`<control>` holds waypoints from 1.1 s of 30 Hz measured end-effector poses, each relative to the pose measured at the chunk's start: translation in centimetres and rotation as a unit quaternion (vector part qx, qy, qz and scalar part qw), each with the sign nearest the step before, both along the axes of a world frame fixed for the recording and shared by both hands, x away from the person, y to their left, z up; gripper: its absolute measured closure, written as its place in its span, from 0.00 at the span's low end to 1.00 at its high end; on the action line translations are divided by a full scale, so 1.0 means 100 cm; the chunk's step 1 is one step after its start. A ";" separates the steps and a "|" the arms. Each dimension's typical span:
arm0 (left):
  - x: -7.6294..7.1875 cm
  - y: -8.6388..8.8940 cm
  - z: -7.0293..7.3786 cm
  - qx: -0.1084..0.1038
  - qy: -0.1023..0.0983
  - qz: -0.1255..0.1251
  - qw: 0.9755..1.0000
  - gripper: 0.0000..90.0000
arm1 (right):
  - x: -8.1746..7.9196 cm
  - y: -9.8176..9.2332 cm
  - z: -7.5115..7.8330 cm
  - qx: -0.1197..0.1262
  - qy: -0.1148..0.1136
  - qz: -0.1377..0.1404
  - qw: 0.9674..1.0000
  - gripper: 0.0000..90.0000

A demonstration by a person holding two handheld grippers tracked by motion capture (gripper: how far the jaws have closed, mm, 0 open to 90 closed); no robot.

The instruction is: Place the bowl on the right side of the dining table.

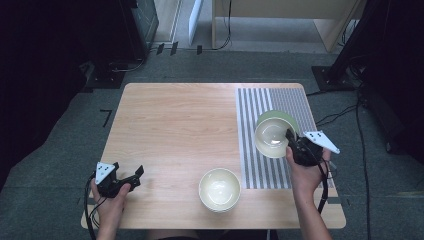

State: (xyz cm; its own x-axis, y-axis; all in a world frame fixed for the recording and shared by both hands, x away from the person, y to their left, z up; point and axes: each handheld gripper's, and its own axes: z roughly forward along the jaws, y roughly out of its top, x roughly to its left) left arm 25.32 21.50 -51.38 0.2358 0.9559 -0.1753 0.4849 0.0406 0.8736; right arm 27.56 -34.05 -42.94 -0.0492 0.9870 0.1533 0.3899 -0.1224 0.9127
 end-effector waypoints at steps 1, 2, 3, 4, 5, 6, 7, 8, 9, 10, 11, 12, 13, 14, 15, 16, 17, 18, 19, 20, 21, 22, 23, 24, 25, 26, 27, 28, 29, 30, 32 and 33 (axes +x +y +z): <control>0.000 0.000 0.000 0.003 0.000 -0.002 1.000 0.01 | 0.002 -0.001 0.001 0.000 0.001 -0.002 1.000 0.93; 0.000 -0.001 0.000 0.004 0.001 -0.002 1.000 0.01 | 0.004 -0.002 0.001 0.001 0.003 -0.004 1.000 0.93; 0.000 0.000 0.000 0.002 0.001 -0.001 1.000 0.01 | 0.007 -0.003 0.002 0.002 0.005 -0.007 1.000 0.93; 0.000 0.000 0.000 0.002 0.001 -0.001 1.000 0.01 | 0.007 -0.003 0.002 0.002 0.005 -0.007 1.000 0.93; 0.000 0.000 0.000 0.000 0.002 0.000 1.000 0.01 | 0.008 -0.003 0.003 0.004 0.007 -0.007 1.000 0.93; 0.000 0.000 0.000 0.000 0.002 0.000 1.000 0.01 | 0.011 -0.004 0.003 0.004 0.007 -0.007 1.000 0.93; 0.000 0.000 0.000 0.000 0.002 0.000 1.000 0.01 | 0.014 -0.005 0.004 0.008 0.010 -0.009 1.000 0.93; 0.000 0.000 0.000 0.000 0.002 0.000 1.000 0.01 | 0.014 -0.005 0.004 0.008 0.010 -0.009 1.000 0.93; 0.000 0.000 0.000 0.001 0.002 0.000 1.000 0.01 | 0.015 -0.006 0.004 0.009 0.012 -0.010 1.000 0.93; 0.000 0.000 0.000 0.001 0.002 0.000 1.000 0.01 | 0.018 -0.007 0.004 0.010 0.014 -0.011 1.000 0.93; 0.000 0.000 0.000 0.002 0.002 0.000 1.000 0.01 | 0.019 -0.007 0.004 0.011 0.016 -0.012 1.000 0.93; 0.000 0.000 0.000 0.002 0.002 0.000 1.000 0.01 | 0.021 -0.008 0.004 0.011 0.018 -0.013 1.000 0.93; 0.000 0.000 0.000 0.002 0.002 0.000 1.000 0.01 | 0.024 -0.010 0.004 0.012 0.019 -0.016 1.000 0.93; 0.000 0.000 0.000 0.002 0.002 0.000 1.000 0.01 | 0.025 -0.010 0.004 0.014 0.020 -0.017 1.000 0.93; 0.000 -0.001 0.000 0.002 0.002 0.000 1.000 0.01 | 0.027 -0.011 0.004 0.017 0.022 -0.019 0.999 0.93; 0.000 -0.001 0.000 0.002 0.002 0.000 1.000 0.01 | 0.027 -0.011 0.004 0.017 0.022 -0.019 0.999 0.93; 0.000 -0.001 0.000 0.003 0.002 0.001 1.000 0.01 | 0.028 -0.012 0.004 0.018 0.024 -0.020 0.999 0.93; 0.000 -0.001 0.000 0.003 0.002 0.002 1.000 0.01 | 0.030 -0.012 0.003 0.017 0.025 -0.022 0.999 0.93; 0.000 -0.001 0.000 0.004 0.001 0.004 1.000 0.01 | 0.033 -0.013 0.003 0.017 0.029 -0.024 0.999 0.93; 0.000 -0.001 0.000 0.005 0.002 0.004 1.000 0.01 | 0.034 -0.013 0.002 0.017 0.031 -0.026 0.999 0.93; 0.000 -0.001 0.000 0.007 0.001 0.004 1.000 0.01 | 0.037 -0.014 0.001 0.020 0.034 -0.027 0.999 0.93; 0.000 -0.001 0.000 0.007 0.001 0.004 1.000 0.01 | 0.038 -0.015 0.001 0.022 0.036 -0.028 0.999 0.93; 0.000 -0.002 0.000 0.007 0.001 0.003 1.000 0.01 | 0.040 -0.016 0.000 0.026 0.040 -0.030 0.998 0.93; 0.000 -0.002 0.000 0.007 0.001 0.003 1.000 0.01 | 0.040 -0.016 0.000 0.026 0.040 -0.030 0.998 0.93; 0.000 -0.002 0.000 0.007 0.002 0.003 1.000 0.01 | 0.041 -0.016 -0.001 0.028 0.043 -0.031 0.998 0.93; 0.000 -0.002 0.000 0.007 0.001 0.003 1.000 0.01 | 0.044 -0.017 -0.002 0.031 0.047 -0.033 0.998 0.93; 0.000 -0.002 0.000 0.008 0.002 0.003 1.000 0.01 | 0.047 -0.019 -0.004 0.036 0.054 -0.035 0.997 0.93; 0.000 -0.002 0.000 0.009 0.002 0.003 1.000 0.01 | 0.047 -0.019 -0.004 0.036 0.054 -0.035 0.997 0.93; 0.000 -0.002 0.000 0.009 0.002 0.002 1.000 0.01 | 0.051 -0.020 -0.007 0.037 0.060 -0.038 0.997 0.93; 0.000 -0.002 0.000 0.009 0.002 0.003 1.000 0.01 | 0.051 -0.020 -0.007 0.037 0.060 -0.038 0.997 0.93; 0.000 -0.002 0.000 0.010 0.001 0.002 1.000 0.01 | 0.055 -0.021 -0.010 0.037 0.068 -0.041 0.996 0.93; 0.000 -0.003 0.000 0.014 -0.001 0.002 1.000 0.01 | 0.057 -0.021 -0.010 0.039 0.070 -0.041 0.996 0.93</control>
State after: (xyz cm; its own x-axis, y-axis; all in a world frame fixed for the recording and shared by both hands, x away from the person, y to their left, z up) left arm 25.33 21.22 -51.35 0.2328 0.9611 -0.1484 0.4838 0.0179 0.8750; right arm 33.25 -36.17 -43.97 0.0591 0.9715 0.2297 0.4985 -0.2280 0.8363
